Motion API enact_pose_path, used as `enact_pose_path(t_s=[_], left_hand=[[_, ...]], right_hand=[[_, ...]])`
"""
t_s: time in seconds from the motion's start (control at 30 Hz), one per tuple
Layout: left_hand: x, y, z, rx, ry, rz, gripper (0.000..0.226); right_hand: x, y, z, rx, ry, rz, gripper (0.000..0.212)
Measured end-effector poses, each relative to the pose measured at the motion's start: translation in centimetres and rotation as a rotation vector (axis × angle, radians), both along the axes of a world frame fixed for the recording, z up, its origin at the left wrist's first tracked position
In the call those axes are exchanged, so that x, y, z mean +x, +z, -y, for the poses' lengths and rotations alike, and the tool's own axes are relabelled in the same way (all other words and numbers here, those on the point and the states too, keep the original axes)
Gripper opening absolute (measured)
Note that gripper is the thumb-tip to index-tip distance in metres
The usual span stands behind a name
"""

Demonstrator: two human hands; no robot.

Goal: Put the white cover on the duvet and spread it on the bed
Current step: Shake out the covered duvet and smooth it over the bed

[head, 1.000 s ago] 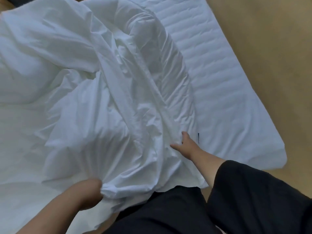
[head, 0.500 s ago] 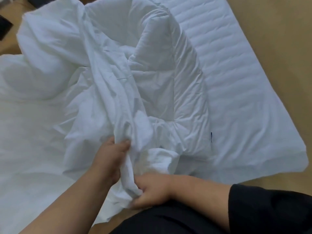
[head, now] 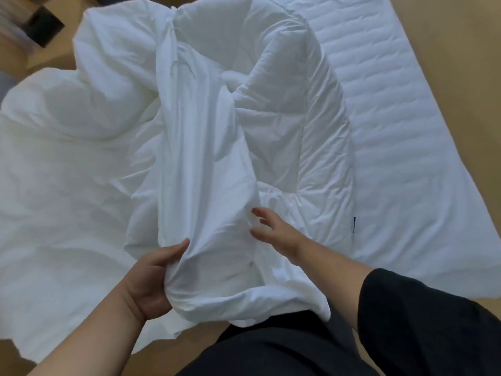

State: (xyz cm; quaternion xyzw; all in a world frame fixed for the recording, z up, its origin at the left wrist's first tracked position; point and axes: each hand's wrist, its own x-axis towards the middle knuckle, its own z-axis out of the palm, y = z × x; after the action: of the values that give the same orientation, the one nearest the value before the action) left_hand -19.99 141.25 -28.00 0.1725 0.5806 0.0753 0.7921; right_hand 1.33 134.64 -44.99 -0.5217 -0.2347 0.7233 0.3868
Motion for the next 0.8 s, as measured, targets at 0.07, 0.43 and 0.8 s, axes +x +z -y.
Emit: enact_pose_path(t_s=[0.07,0.43,0.8], left_hand=[[-0.9,-0.1,-0.3,0.017,-0.009,-0.004,0.078],[-3.7,-0.8,0.4,0.220,-0.072,-0.151,0.034],[-3.3,-2.8,0.7,0.388,-0.123,-0.561,0.061]], right_hand=[[-1.2,2.1,-1.2,0.111,0.194,0.042,0.008],[-1.0,-2.5,4.1,-0.148,0.112,0.401,0.023],[10.5,-14.6,6.0,-0.701,-0.600,0.105,0.093]])
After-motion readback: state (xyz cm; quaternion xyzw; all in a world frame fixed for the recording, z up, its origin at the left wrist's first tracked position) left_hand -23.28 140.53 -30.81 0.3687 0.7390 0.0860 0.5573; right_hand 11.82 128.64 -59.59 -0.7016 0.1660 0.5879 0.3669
